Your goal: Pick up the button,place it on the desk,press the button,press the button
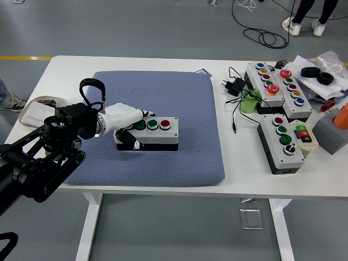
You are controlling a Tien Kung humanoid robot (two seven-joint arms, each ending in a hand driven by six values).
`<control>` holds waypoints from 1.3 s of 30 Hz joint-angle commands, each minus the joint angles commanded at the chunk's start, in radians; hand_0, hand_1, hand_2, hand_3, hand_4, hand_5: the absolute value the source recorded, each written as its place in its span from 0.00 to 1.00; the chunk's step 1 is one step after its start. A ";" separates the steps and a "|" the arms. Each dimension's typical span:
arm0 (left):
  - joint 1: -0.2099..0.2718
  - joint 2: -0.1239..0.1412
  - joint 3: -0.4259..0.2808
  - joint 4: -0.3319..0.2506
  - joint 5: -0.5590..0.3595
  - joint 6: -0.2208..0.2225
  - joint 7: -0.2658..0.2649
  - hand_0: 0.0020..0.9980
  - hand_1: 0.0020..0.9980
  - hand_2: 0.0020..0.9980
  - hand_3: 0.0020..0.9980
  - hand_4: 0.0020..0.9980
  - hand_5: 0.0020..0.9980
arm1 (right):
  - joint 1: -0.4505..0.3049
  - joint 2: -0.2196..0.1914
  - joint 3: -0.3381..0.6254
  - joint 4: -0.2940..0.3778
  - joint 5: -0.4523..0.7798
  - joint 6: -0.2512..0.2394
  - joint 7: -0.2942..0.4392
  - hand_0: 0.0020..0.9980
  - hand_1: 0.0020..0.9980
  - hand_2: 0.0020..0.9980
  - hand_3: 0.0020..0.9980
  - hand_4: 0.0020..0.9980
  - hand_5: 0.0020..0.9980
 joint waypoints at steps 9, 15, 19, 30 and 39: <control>0.005 0.007 -0.021 -0.045 0.000 -0.031 0.011 0.87 0.96 1.00 1.00 1.00 0.90 | 0.001 0.001 0.003 0.000 -0.002 0.000 -0.001 0.64 0.45 0.62 0.56 0.32 0.21; 0.010 0.016 -0.061 -0.137 0.000 0.076 0.050 0.77 0.87 0.97 1.00 1.00 0.92 | 0.001 0.001 0.007 0.000 -0.005 0.000 -0.001 0.64 0.45 0.62 0.56 0.32 0.21; 0.013 0.025 -0.074 -0.225 0.000 0.173 0.058 0.77 0.87 0.97 1.00 1.00 0.92 | 0.000 0.001 0.005 0.000 -0.006 0.002 -0.002 0.64 0.45 0.62 0.56 0.32 0.21; 0.033 0.046 -0.062 -0.323 -0.011 0.221 0.153 0.01 0.00 0.07 0.76 0.82 1.00 | -0.005 0.001 0.007 0.000 -0.007 0.001 -0.003 0.64 0.45 0.62 0.56 0.32 0.21; 0.046 0.054 -0.032 -0.316 -0.081 0.132 0.159 0.00 0.00 0.01 0.72 0.78 1.00 | -0.009 0.001 0.009 0.000 -0.009 0.001 -0.004 0.64 0.45 0.62 0.56 0.31 0.21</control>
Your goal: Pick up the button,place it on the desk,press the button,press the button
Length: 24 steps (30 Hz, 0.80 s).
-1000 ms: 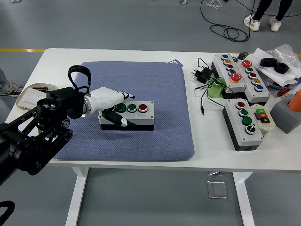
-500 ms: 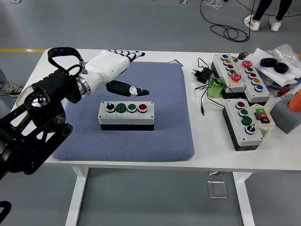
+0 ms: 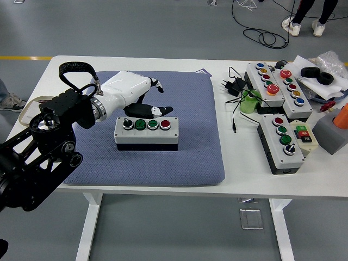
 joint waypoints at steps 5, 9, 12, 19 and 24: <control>0.006 0.004 0.008 0.005 -0.007 -0.039 0.006 0.00 0.00 0.00 0.72 0.77 1.00 | -0.002 0.000 0.000 0.000 0.001 0.000 0.000 0.64 0.45 0.62 0.56 0.31 0.21; 0.009 0.006 0.022 0.010 -0.020 -0.062 0.010 0.00 0.00 0.00 0.72 0.77 1.00 | -0.003 0.000 0.003 0.000 -0.002 -0.001 0.001 0.64 0.45 0.62 0.56 0.31 0.21; 0.012 0.006 0.026 0.018 -0.015 -0.076 0.015 0.00 0.00 0.01 0.72 0.77 1.00 | -0.002 -0.001 0.002 0.000 -0.002 -0.001 0.001 0.64 0.45 0.62 0.56 0.31 0.21; 0.021 0.008 0.042 0.034 -0.005 -0.098 0.019 0.00 0.00 0.01 0.72 0.77 1.00 | 0.001 0.000 0.003 0.000 -0.001 -0.001 0.001 0.64 0.45 0.62 0.56 0.31 0.21; 0.019 0.008 0.048 0.049 -0.009 -0.102 0.023 0.00 0.00 0.01 0.72 0.77 1.00 | 0.003 0.000 0.003 0.000 0.000 -0.001 0.001 0.64 0.45 0.62 0.56 0.31 0.21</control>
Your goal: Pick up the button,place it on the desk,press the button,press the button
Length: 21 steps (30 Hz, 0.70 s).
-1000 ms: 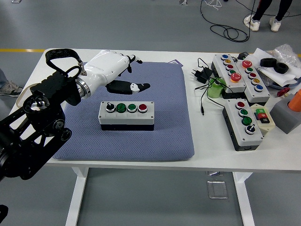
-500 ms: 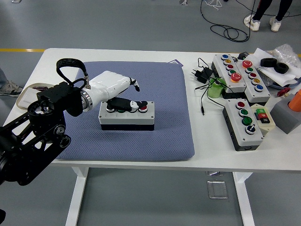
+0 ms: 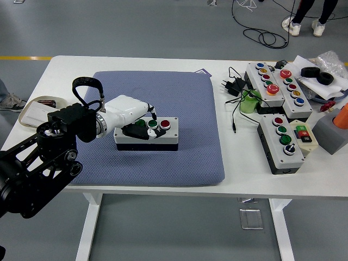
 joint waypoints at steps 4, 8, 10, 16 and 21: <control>0.000 0.001 0.006 0.010 -0.005 -0.003 0.000 0.00 0.00 0.01 0.72 0.77 1.00 | 0.001 0.000 0.000 0.000 -0.001 0.000 0.000 0.64 0.45 0.62 0.56 0.31 0.21; -0.002 0.000 0.010 0.020 -0.006 -0.012 0.001 0.00 0.00 0.01 0.73 0.77 1.00 | 0.002 0.000 0.000 0.000 -0.002 0.000 0.001 0.64 0.45 0.62 0.56 0.31 0.21; -0.002 0.000 0.010 0.025 -0.007 -0.014 0.001 0.00 0.00 0.01 0.73 0.77 1.00 | 0.002 0.000 0.000 0.000 -0.002 0.000 0.001 0.64 0.45 0.62 0.56 0.31 0.21; -0.004 0.000 0.016 0.033 -0.010 -0.034 0.004 0.00 0.00 0.01 0.73 0.77 1.00 | 0.002 -0.001 0.000 0.000 -0.001 0.000 0.002 0.64 0.45 0.62 0.56 0.31 0.21; -0.006 0.001 0.020 0.036 -0.013 -0.052 0.005 0.00 0.00 0.01 0.72 0.77 1.00 | 0.003 -0.001 0.001 0.000 -0.002 0.000 0.001 0.64 0.45 0.62 0.56 0.31 0.21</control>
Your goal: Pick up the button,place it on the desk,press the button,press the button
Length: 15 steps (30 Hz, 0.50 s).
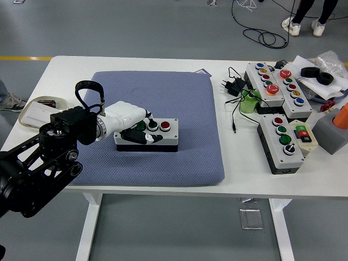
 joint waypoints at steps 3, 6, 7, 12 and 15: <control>-0.001 0.000 -0.002 -0.002 0.001 0.006 -0.001 0.00 0.00 0.01 0.72 0.77 1.00 | 0.001 0.000 -0.001 0.000 0.000 0.000 0.000 0.64 0.45 0.62 0.56 0.31 0.21; -0.003 -0.001 -0.009 -0.012 -0.001 0.036 -0.005 0.00 0.00 0.01 0.72 0.77 1.00 | 0.001 0.000 0.000 0.000 -0.001 0.001 0.000 0.64 0.45 0.62 0.56 0.31 0.21; -0.004 -0.002 -0.012 -0.021 -0.010 0.061 -0.007 0.00 0.00 0.01 0.72 0.77 1.00 | 0.001 0.000 0.000 0.000 -0.001 0.000 0.000 0.64 0.45 0.62 0.56 0.31 0.21; -0.011 -0.009 -0.011 -0.051 -0.036 0.147 -0.019 0.00 0.00 0.02 0.73 0.76 1.00 | 0.001 0.000 0.001 0.000 -0.003 0.001 0.000 0.64 0.45 0.62 0.56 0.31 0.21; -0.014 -0.014 -0.009 -0.056 -0.043 0.147 -0.023 0.01 0.00 0.02 0.73 0.76 1.00 | 0.001 0.000 0.000 0.000 -0.003 0.001 0.000 0.64 0.45 0.62 0.56 0.31 0.21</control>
